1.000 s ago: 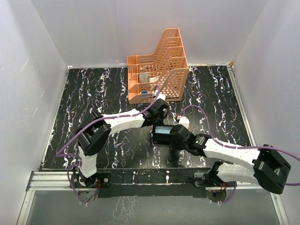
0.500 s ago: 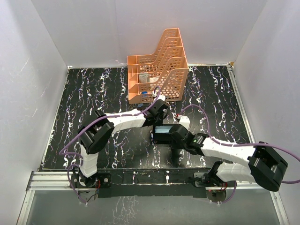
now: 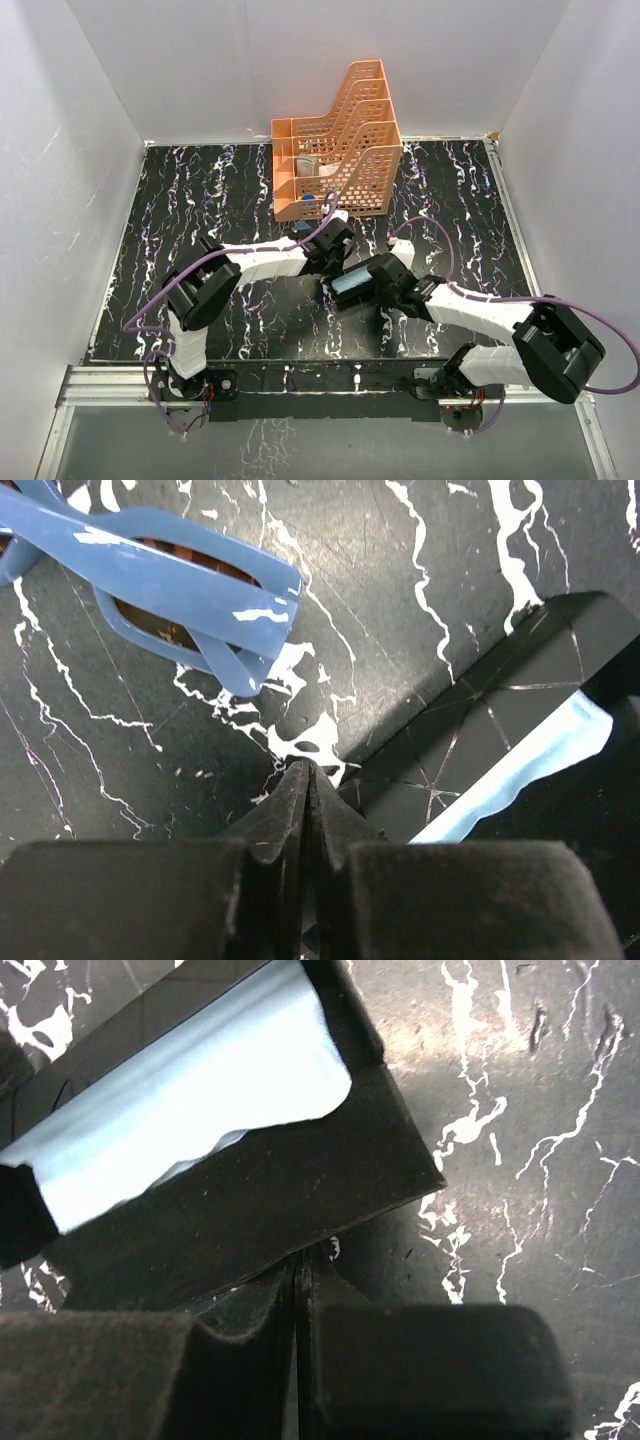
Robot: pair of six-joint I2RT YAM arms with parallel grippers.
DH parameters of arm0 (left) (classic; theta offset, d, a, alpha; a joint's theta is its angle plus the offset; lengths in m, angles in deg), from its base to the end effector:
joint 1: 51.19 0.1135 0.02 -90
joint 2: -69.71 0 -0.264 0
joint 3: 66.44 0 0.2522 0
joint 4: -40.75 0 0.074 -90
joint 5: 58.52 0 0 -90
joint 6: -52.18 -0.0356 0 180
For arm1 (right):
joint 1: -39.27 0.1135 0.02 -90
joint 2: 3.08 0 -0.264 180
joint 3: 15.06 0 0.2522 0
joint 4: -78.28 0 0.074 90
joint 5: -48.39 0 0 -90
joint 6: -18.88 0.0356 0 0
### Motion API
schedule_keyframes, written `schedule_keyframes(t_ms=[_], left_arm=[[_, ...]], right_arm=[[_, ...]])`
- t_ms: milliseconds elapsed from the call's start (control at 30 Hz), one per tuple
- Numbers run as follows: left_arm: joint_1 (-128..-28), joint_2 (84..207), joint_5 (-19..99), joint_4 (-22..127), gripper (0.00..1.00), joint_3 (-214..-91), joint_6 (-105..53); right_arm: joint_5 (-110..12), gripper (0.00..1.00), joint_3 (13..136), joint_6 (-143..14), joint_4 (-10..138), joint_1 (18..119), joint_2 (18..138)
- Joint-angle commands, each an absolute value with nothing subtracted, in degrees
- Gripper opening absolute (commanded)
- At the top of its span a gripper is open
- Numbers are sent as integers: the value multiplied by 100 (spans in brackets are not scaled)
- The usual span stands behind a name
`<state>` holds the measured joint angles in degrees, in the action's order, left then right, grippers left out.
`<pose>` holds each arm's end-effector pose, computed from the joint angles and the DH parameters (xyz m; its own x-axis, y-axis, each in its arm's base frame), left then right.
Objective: Organize the sunglasses
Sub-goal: Adjust the sunglasses case at the center of the board.
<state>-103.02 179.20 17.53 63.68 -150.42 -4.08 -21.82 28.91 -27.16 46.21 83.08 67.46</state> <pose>0.2587 -0.3152 0.1725 -0.7534 0.0862 -0.6519 0.2954 0.9300 -0.2185 0.1625 0.1391 0.1578 -0.8075 0.1305 -0.5753 0.0504 0.9869 0.1531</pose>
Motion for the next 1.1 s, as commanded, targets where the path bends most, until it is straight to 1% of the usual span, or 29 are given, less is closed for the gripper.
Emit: schedule_keyframes(t_ms=[0, 267, 733, 867, 1067], left_arm=[[-10406, 17466, 1907, 6584, 0, -14935, -300], [-10495, 17301, 1720, 6683, 0, -14857, -233], [-10518, 17375, 1646, 6793, 0, -15006, -248], [-10562, 17378, 1671, 6822, 0, -14963, -212], [-10628, 17282, 1642, 6854, 0, -14855, -150]], right_arm=[[-2022, 0, 3217, -2979, 5034, 8125, 6884], [-2107, 0, 3460, -3138, 5010, 7926, 7041], [-2262, 0, 3188, -2788, 4328, 7935, 5719], [-2108, 0, 3172, -2723, 4083, 7935, 5611], [-2188, 0, 3165, -2764, 4201, 7934, 5538]])
